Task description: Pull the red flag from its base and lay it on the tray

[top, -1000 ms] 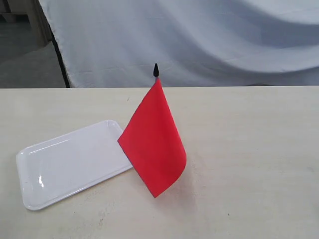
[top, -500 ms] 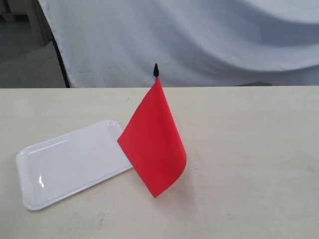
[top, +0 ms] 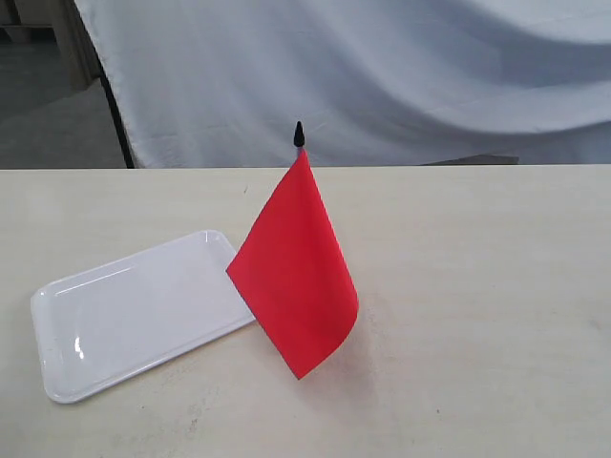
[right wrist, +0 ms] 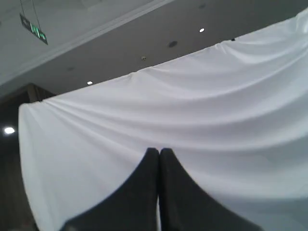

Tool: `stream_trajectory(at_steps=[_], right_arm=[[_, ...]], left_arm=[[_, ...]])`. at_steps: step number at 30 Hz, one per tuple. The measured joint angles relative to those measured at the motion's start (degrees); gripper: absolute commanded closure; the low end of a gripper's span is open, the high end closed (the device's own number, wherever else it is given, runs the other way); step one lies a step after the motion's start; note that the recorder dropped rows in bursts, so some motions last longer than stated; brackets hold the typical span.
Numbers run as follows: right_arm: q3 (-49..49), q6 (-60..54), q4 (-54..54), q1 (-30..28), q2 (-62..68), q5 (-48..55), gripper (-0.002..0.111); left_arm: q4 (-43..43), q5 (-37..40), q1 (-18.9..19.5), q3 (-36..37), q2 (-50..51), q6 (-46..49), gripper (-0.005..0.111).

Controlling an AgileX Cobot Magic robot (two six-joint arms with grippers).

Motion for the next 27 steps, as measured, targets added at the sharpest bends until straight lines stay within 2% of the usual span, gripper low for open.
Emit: stream_trajectory(at_steps=[6, 12, 17, 21, 27], right_arm=[[0.0, 12.8, 0.0, 0.0, 0.0, 0.0, 0.109], [-2.5, 15.9, -3.7, 0.0, 4.2, 0.0, 0.109], [-10.3, 17.3, -20.1, 0.0, 19.7, -1.2, 0.109], [-11.3, 19.5, -32.6, 0.0, 32.8, -5.8, 0.109], [-10.6, 21.0, -51.6, 0.0, 54.6, -19.4, 0.109]], left_arm=[[0.0, 0.0, 0.0, 0.0, 0.0, 0.0, 0.107], [0.0, 0.0, 0.0, 0.0, 0.0, 0.0, 0.107], [0.0, 0.0, 0.0, 0.0, 0.0, 0.0, 0.107], [0.0, 0.0, 0.0, 0.0, 0.0, 0.0, 0.107], [0.0, 0.0, 0.0, 0.0, 0.0, 0.0, 0.107]])
